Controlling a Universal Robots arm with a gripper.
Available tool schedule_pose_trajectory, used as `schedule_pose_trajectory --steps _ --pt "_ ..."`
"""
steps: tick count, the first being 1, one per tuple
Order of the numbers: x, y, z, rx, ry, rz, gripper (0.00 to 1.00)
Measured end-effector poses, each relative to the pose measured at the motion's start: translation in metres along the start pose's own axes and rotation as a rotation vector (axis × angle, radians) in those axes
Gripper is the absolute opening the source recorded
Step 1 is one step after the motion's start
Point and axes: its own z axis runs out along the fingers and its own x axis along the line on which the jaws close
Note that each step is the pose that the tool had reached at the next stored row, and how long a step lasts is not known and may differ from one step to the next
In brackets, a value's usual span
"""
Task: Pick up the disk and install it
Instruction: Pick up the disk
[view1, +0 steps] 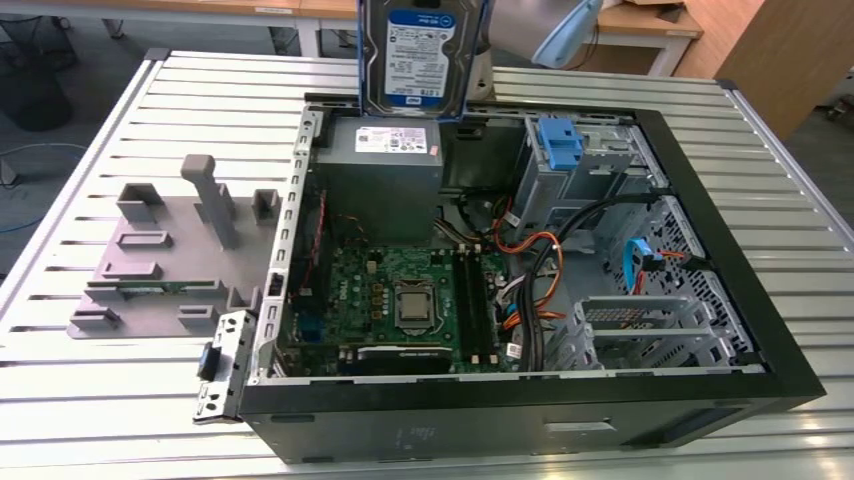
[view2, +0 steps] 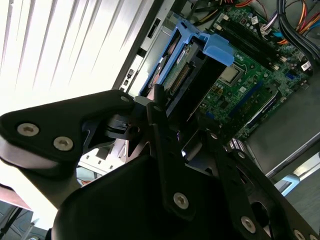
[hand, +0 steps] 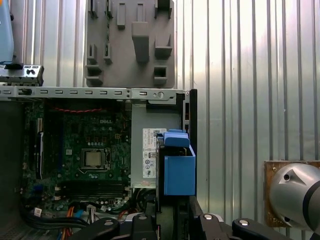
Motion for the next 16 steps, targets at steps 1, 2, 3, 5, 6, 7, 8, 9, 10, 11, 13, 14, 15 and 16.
schedule_pose_trajectory --steps 1,2,3,5,6,7,8,9,10,11,13,14,15,16 --pt "0.0013 0.0000 0.0000 0.0001 -0.0001 0.000 0.35" --pt "0.0026 -0.0001 -0.0002 0.0000 0.0000 0.000 0.35" --pt "0.0040 -0.0001 -0.0002 0.0000 0.0000 0.000 0.35" --pt "0.0069 -0.0002 -0.0004 0.0000 0.0001 0.000 0.35" --pt "0.0082 -0.0003 -0.0005 -0.0001 0.0001 0.000 0.35" --pt "0.0094 -0.0003 -0.0006 -0.0001 0.0000 0.000 0.35" --pt "0.0103 -0.0003 -0.0006 0.0000 0.0000 0.000 0.35" --pt "0.0111 -0.0003 -0.0006 0.0000 0.0000 0.000 0.35" --pt "0.0119 -0.0003 -0.0007 0.0000 0.0000 0.000 0.35" --pt "0.0126 -0.0003 -0.0007 0.0000 0.0000 0.000 0.35" --pt "0.0137 -0.0003 -0.0008 0.0000 0.0000 0.000 0.35" --pt "0.0142 -0.0003 -0.0008 0.0000 0.0000 0.000 0.35" --pt "0.0146 -0.0003 -0.0008 0.0000 0.0000 0.000 0.35" --pt "0.0149 -0.0003 -0.0008 0.0000 -0.0001 0.000 0.35"
